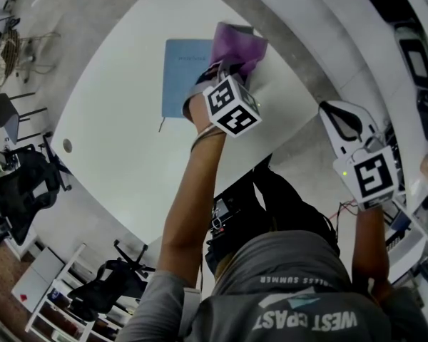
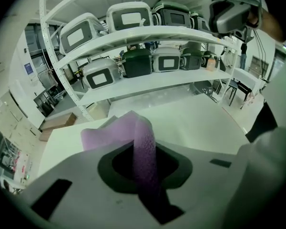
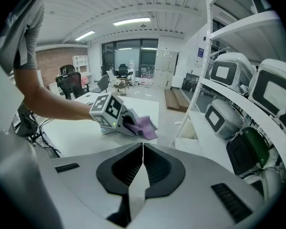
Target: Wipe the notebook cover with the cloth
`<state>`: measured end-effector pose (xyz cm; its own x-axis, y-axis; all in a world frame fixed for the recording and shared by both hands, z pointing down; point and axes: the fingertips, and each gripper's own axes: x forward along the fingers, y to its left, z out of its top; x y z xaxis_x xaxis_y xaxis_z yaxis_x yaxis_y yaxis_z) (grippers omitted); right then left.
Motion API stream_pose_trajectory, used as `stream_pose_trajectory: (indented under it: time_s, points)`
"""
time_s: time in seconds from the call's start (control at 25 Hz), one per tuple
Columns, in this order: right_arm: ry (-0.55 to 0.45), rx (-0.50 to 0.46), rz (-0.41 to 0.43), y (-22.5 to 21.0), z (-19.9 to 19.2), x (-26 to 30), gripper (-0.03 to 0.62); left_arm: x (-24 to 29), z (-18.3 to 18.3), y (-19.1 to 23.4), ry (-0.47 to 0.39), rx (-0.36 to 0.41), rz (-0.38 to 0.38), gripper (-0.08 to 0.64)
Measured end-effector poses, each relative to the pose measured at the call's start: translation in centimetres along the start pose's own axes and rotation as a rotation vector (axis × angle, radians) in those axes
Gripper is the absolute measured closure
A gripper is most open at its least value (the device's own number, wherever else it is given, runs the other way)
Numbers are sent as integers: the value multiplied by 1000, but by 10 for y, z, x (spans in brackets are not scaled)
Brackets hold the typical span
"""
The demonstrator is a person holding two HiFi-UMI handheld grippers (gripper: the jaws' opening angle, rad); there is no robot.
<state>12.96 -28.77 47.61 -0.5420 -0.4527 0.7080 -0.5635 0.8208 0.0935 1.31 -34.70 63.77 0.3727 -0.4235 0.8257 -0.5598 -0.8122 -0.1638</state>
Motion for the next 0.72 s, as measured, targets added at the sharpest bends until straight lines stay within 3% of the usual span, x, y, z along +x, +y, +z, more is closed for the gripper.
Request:
stream_pose_trajectory:
  time_s: [0.32,0.52,0.72]
  points:
    - [-35,-21,-7,5,10,-15,561,-15,-5,-64,-28,-45,-90,492]
    - [-51,-37,-16,8,17,-30,561,-31,-7,-84,-45,-104,-166,424]
    - [-87,-64,-33,9,32,-45,561,-63,-7,-82,-87,-177,-183,360]
